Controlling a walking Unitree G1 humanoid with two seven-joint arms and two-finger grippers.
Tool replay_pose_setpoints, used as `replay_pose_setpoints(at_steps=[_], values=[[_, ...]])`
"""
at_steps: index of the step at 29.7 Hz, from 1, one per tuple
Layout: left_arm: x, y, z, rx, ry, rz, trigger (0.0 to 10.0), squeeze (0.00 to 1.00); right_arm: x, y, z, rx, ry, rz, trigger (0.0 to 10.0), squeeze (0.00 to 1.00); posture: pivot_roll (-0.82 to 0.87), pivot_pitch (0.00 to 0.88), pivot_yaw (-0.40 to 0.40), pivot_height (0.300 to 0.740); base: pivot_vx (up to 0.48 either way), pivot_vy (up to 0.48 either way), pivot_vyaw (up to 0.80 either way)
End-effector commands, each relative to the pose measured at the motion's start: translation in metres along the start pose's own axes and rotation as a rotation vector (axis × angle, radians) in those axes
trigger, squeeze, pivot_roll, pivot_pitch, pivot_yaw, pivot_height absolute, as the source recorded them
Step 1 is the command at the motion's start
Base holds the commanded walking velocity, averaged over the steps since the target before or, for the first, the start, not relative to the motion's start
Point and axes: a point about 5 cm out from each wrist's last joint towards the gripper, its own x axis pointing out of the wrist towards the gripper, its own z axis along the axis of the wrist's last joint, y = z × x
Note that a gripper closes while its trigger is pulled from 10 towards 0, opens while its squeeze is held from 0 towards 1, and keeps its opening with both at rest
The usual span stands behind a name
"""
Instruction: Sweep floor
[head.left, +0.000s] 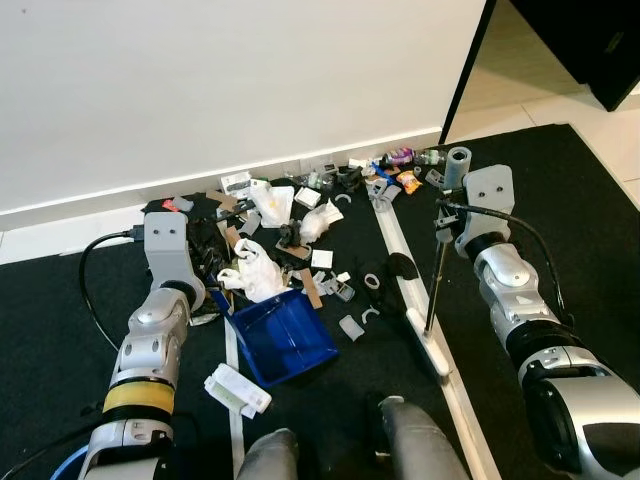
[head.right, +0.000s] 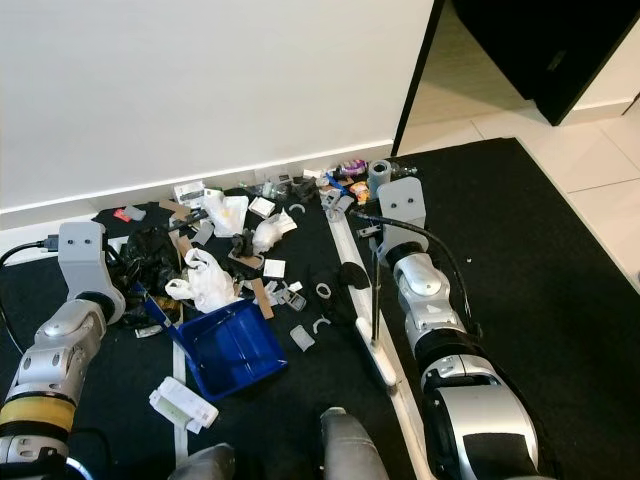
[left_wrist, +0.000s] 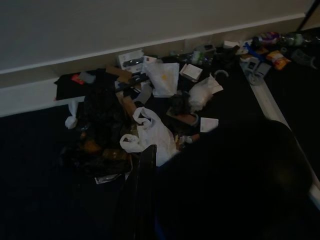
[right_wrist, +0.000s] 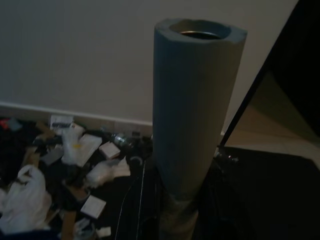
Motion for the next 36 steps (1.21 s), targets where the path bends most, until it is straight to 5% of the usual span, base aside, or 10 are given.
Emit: replay_pose_setpoints(at_steps=[1,10,18,27,36], values=[[-0.003,-0.017,-0.011,-0.022,0.038,-0.094,10.0,0.00,0.004,0.001,0.010,-0.017,-0.042,0.003,10.0,0.00,0.06,0.236,0.015,0.740,0.000,0.000,0.00],[-0.013,-0.034,-0.011,0.026,0.067,-0.246,10.0,0.00,0.007,0.002,0.014,-0.023,-0.067,-0.092,10.0,0.00,0.12,0.267,0.016,0.740,0.000,0.000,0.00],[0.004,-0.035,-0.010,0.005,0.151,-0.259,10.0,0.00,0.012,0.014,0.023,-0.066,-0.100,-0.106,10.0,0.00,0.14,0.277,0.016,0.740,0.000,0.000,0.00],[0.025,-0.060,0.021,-0.005,0.129,-0.336,10.0,0.00,0.014,0.024,0.026,-0.108,-0.107,-0.075,10.0,0.00,0.14,0.289,0.024,0.740,0.000,0.000,0.00],[0.019,-0.075,0.008,-0.007,0.191,-0.400,10.0,0.00,0.013,0.048,0.019,-0.066,-0.095,-0.005,10.0,0.00,0.16,0.298,0.030,0.740,0.000,0.000,0.00]])
